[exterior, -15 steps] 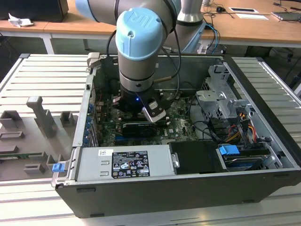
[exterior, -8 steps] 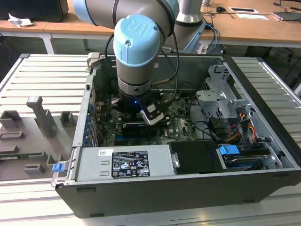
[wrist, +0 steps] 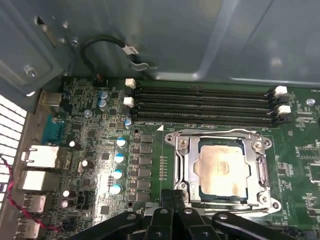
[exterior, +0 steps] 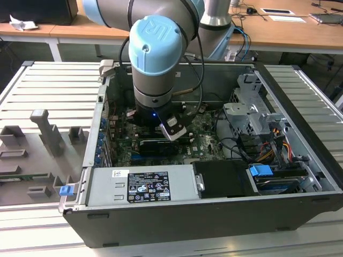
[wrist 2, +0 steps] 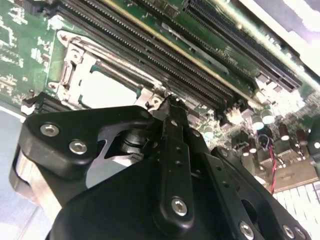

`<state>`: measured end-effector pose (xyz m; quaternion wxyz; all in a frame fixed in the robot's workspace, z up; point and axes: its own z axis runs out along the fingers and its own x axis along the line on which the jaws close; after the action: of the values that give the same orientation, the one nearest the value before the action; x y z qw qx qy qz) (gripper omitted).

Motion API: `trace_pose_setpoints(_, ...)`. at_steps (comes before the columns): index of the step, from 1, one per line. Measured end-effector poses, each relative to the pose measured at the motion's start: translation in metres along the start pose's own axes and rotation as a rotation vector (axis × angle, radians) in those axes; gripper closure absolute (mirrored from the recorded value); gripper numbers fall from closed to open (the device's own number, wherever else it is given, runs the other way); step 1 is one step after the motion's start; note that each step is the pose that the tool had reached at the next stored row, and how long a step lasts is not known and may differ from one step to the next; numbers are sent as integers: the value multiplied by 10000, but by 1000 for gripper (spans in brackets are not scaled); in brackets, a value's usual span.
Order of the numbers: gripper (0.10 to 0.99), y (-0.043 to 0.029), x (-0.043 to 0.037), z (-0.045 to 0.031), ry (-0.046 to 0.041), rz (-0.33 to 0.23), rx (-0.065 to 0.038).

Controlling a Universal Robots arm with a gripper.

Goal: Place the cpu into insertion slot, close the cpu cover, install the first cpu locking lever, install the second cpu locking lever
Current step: 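Install the second cpu locking lever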

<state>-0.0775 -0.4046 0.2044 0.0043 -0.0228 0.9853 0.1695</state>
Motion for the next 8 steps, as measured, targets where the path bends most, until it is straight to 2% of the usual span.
trace_pose_setpoints(8, 980, 28, -1, -77, 0, 1, 1)
